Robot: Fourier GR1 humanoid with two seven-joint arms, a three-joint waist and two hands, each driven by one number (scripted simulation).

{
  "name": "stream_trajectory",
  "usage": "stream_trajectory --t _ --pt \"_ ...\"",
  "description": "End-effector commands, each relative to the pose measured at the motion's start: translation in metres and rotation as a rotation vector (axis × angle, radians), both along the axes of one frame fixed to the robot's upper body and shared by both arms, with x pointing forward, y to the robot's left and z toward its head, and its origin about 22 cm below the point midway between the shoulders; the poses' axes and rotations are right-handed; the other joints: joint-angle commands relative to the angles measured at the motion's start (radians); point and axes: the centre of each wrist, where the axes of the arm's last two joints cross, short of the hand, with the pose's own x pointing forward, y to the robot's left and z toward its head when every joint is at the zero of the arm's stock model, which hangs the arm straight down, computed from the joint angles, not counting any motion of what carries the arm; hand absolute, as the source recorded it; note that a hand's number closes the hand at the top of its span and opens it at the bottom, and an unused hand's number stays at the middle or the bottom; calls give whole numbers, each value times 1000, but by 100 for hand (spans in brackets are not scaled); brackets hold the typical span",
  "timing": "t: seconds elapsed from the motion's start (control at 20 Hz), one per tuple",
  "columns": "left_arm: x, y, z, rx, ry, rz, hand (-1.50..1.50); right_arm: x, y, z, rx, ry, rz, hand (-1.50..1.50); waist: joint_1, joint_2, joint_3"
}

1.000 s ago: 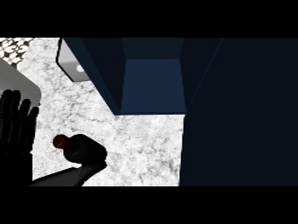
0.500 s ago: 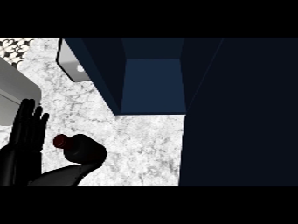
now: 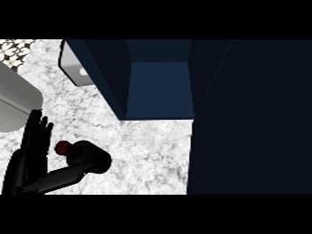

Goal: Pick up the wine, place it into the cabinet and close the cabinet

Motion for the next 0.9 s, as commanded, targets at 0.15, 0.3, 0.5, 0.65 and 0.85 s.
stream_trajectory --t 0.15,0.3,0.5,0.65,0.85 --pt "9 31 -24 -4 29 20 -150 -44 -19 36 33 -99 34 -150 4 2 1" --pt "-1 32 -53 -30 46 -9 -150 -52 -19 34 47 -70 32 -150 -3 0 0" --pt "8 15 -75 -46 63 -43 -150 -43 -19 32 43 -100 19 -150 -1 2 1" --pt "6 25 -91 -58 72 -47 -150 -49 -16 34 50 -73 33 -150 -1 1 0" --pt "6 5 -115 -70 89 -60 -150 -47 -16 33 43 -87 29 -150 -5 1 1"
